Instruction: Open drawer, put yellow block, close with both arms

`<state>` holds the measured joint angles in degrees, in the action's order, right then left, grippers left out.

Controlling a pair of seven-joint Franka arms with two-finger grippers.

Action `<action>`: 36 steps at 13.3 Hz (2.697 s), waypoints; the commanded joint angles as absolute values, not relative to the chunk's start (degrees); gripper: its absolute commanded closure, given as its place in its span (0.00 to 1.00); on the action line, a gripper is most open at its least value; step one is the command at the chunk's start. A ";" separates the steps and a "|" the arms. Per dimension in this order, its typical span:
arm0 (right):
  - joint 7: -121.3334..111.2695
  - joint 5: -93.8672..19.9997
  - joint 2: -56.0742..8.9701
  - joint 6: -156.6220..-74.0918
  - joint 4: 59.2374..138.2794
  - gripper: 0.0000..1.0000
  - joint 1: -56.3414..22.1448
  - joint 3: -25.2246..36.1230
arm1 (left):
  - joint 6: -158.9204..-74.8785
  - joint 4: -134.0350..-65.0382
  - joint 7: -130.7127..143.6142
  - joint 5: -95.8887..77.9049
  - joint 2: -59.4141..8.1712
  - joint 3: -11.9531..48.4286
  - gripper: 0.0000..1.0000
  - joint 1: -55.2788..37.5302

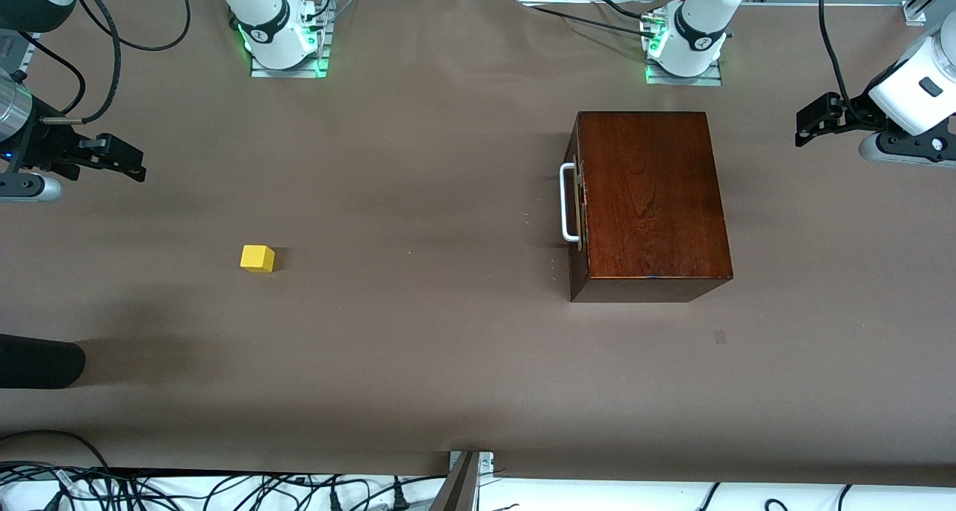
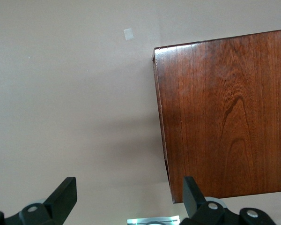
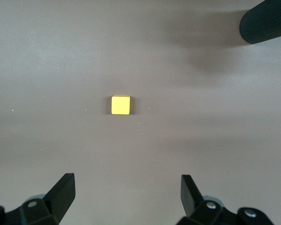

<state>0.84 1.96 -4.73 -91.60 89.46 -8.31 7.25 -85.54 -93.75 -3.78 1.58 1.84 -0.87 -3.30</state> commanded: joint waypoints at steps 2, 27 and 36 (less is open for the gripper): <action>0.62 1.05 -5.62 -90.97 87.98 0.00 -8.17 7.21 | -84.20 -91.76 -4.04 0.88 0.97 -1.05 0.00 -3.25; 1.23 1.14 -5.63 -91.05 87.98 0.00 -8.09 7.21 | -79.46 -91.05 -4.13 1.05 -0.96 2.27 0.00 -3.60; 0.35 0.97 -5.98 -91.23 87.98 0.00 -9.23 6.42 | -81.83 -82.82 -1.07 -4.83 -12.19 13.27 0.00 -8.42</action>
